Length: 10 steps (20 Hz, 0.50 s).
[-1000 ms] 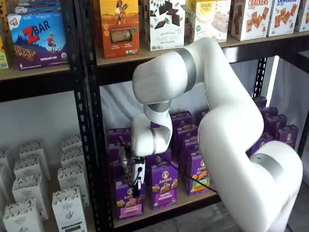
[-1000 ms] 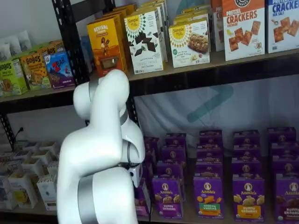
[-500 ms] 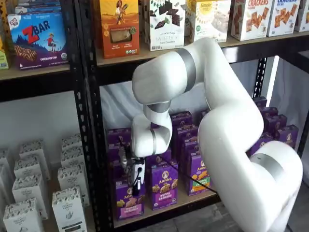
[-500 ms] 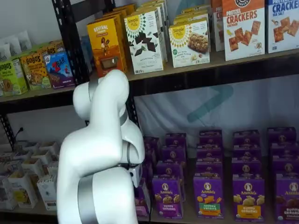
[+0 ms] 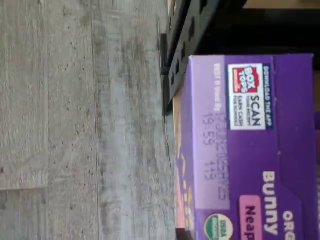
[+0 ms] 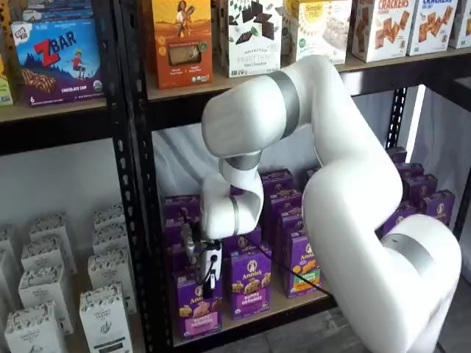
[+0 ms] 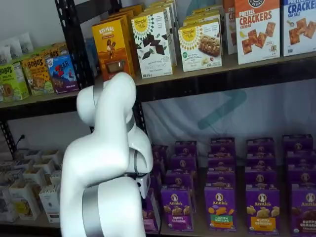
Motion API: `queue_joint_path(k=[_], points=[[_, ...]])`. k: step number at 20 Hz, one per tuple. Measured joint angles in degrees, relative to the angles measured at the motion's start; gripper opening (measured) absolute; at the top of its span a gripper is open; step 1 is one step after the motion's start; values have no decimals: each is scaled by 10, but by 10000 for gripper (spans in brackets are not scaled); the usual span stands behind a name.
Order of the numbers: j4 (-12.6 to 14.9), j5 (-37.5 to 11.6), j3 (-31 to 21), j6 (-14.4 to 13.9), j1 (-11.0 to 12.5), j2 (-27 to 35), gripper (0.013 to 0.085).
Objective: Pick up the purple box with a pink patch in the middle, on the bottom shelf, the first box from the left
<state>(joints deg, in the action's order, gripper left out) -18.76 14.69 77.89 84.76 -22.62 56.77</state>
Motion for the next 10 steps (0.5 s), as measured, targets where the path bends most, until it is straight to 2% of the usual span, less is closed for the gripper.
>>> queue_joint_path(k=[10], points=[[4,-8,-23,-3,0,-15,370]])
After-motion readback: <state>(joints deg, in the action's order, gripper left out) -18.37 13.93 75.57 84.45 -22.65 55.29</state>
